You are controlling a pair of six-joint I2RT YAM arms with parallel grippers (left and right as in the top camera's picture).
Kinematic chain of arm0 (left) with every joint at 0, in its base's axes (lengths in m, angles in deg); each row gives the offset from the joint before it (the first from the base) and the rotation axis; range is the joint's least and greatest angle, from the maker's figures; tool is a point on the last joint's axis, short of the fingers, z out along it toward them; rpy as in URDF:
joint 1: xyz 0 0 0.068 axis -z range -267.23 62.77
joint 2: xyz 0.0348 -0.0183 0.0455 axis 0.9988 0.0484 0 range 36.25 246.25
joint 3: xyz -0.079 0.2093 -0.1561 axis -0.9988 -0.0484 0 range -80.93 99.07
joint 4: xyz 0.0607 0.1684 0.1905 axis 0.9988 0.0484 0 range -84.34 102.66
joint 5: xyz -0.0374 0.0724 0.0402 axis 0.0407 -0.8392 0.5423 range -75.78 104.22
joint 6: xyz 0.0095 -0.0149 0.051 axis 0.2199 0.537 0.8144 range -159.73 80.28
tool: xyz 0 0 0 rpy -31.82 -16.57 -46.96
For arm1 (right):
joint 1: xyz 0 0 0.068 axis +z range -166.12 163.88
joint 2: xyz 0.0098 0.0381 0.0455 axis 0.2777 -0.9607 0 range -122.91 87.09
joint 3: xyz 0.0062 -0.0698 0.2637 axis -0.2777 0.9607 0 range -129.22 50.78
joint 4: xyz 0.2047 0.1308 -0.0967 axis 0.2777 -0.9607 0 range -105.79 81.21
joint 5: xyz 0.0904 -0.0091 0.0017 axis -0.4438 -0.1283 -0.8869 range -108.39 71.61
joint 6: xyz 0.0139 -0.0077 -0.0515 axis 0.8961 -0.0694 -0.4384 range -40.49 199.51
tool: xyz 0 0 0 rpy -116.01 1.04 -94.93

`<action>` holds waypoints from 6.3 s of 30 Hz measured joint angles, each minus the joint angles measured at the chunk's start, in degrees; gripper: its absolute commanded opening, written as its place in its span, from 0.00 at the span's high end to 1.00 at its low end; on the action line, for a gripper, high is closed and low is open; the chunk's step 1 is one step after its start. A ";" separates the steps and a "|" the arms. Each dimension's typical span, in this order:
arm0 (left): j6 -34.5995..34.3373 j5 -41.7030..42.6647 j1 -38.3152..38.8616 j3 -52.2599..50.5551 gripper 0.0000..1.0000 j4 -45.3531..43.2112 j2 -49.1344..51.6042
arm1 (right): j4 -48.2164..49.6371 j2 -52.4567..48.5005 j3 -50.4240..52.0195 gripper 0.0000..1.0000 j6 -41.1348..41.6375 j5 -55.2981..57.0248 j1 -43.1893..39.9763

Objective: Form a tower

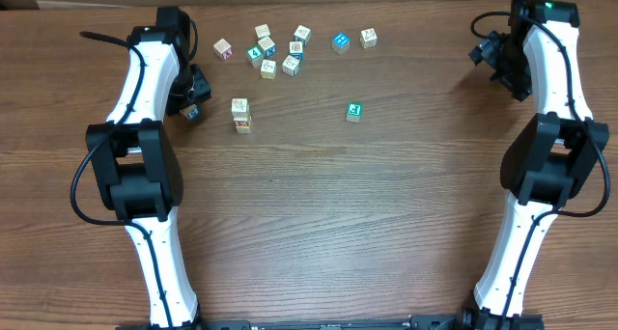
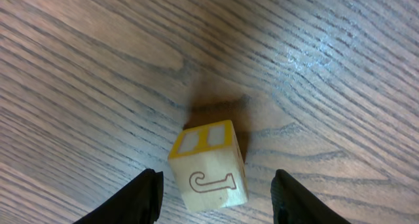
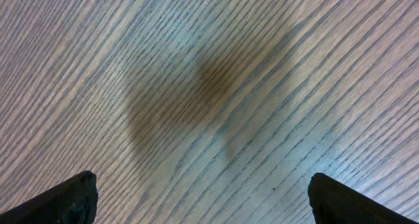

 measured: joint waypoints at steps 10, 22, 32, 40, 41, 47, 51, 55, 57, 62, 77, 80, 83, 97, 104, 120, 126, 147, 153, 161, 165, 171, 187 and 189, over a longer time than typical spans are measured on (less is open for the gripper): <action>-1.14 -0.28 -0.37 -1.42 0.56 -1.86 0.00 | 0.02 -0.02 0.00 0.00 0.00 0.00 0.00; -1.27 -0.44 -0.79 -1.88 0.62 -2.27 0.00 | -0.02 -0.02 0.00 0.00 0.00 -0.02 0.00; -1.27 -0.46 -0.79 -1.88 0.63 -2.03 0.00 | 0.00 -0.02 0.00 0.00 0.00 0.00 0.00; -1.27 -0.48 -0.79 -2.32 0.62 -1.95 0.00 | 0.04 0.00 0.00 0.00 0.00 0.00 0.00; -1.27 -0.48 -0.79 -2.38 0.62 -1.95 0.00 | 0.02 -0.02 0.00 0.00 0.00 0.00 0.00; -1.22 -0.66 -0.79 -2.69 0.69 -2.12 0.00 | 0.00 -0.02 0.00 0.00 0.00 -0.02 0.00; -0.85 -0.70 -0.79 -2.69 0.70 -2.51 0.02 | 0.02 0.00 0.00 0.00 0.02 0.00 0.00; 0.57 -0.70 -0.79 -2.67 0.71 -2.21 0.00 | 0.00 -0.02 0.00 0.00 0.00 -0.02 0.00; 1.03 -0.72 -0.79 -2.34 0.72 -0.52 0.00 | 0.00 -0.02 0.00 0.00 0.02 -0.02 0.00; 2.12 -0.72 -0.79 3.48 0.73 5.88 0.00 | 0.00 -0.02 0.00 0.00 0.00 0.00 0.00; 13.44 6.67 0.24 15.52 0.75 18.08 -9.20 | 0.02 -0.02 0.00 0.00 0.02 0.00 0.00; 14.56 7.69 1.46 15.50 0.75 19.02 -9.18 | 0.00 -0.02 0.00 0.00 0.00 0.00 0.00; 15.91 8.28 2.84 15.50 0.74 19.47 -9.18 | 0.00 -0.02 0.00 0.00 -0.02 0.00 0.00; 22.03 8.87 9.11 14.27 0.78 19.76 -9.18 | 0.00 0.00 0.00 0.00 0.00 -0.02 0.00; 22.05 8.92 9.53 11.04 0.79 18.56 -9.18 | 0.02 0.00 0.00 0.00 0.00 0.00 0.00; 22.73 8.87 11.58 10.23 0.78 17.81 -9.18 | 0.00 0.00 0.00 0.00 0.00 0.00 0.00; 23.10 8.85 11.67 10.23 0.78 18.27 -9.18 | 0.02 0.00 0.00 0.00 0.00 0.00 0.00; 23.32 6.64 12.15 10.21 0.77 17.35 -9.18 | 0.02 0.00 0.00 0.00 0.00 0.00 0.00; 23.26 6.43 12.15 8.72 0.76 16.44 -9.18 | 0.02 0.00 0.00 0.00 0.00 0.00 0.00; 21.29 6.23 12.15 7.45 0.75 15.23 -9.18 | 0.02 0.00 0.00 0.00 0.02 0.00 0.00; 20.02 6.23 12.15 6.25 0.74 14.14 -9.18 | 0.02 0.00 0.00 0.00 0.00 0.00 0.00; 19.76 6.21 12.15 4.46 0.74 12.52 -9.18 | 0.00 0.00 0.00 0.00 0.02 0.00 0.00; 18.03 5.33 12.15 4.46 0.73 12.00 -9.18 | 0.04 0.00 0.00 0.00 0.00 -0.04 0.00; 18.03 5.29 12.15 4.46 0.72 12.00 -9.18 | 0.02 0.00 0.00 0.00 -0.02 -0.02 0.00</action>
